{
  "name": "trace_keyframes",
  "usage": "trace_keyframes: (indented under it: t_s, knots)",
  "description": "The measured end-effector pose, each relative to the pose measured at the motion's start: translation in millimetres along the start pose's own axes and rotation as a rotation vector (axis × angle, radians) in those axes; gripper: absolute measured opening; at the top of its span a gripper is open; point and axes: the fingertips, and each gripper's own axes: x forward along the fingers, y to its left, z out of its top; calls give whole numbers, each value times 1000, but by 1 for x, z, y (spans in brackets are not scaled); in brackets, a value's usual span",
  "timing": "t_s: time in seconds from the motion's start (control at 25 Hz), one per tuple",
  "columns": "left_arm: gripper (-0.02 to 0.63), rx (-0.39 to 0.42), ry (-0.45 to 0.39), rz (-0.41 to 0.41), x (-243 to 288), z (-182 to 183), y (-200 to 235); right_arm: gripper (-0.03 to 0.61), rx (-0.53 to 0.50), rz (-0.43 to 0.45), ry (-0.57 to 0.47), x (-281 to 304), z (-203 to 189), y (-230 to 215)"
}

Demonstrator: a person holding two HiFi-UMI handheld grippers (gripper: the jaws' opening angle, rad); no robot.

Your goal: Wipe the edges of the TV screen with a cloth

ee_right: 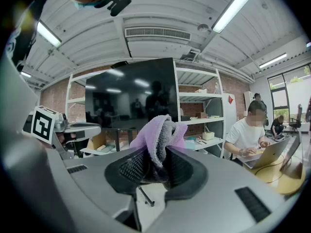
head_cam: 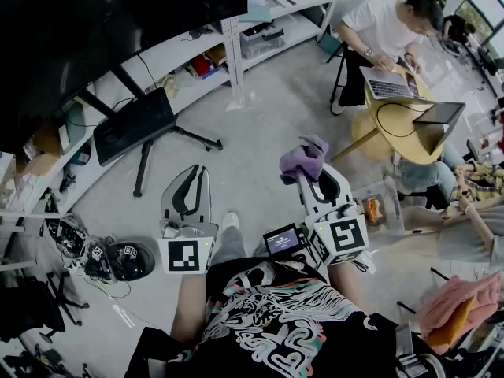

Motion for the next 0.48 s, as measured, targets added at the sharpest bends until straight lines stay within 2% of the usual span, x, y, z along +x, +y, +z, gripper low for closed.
trace_keyframes:
  t_s: [0.48]
  knots:
    - [48,38,-47,13,-10,2,-34,121,-16,1,-43,-25,-14,-17]
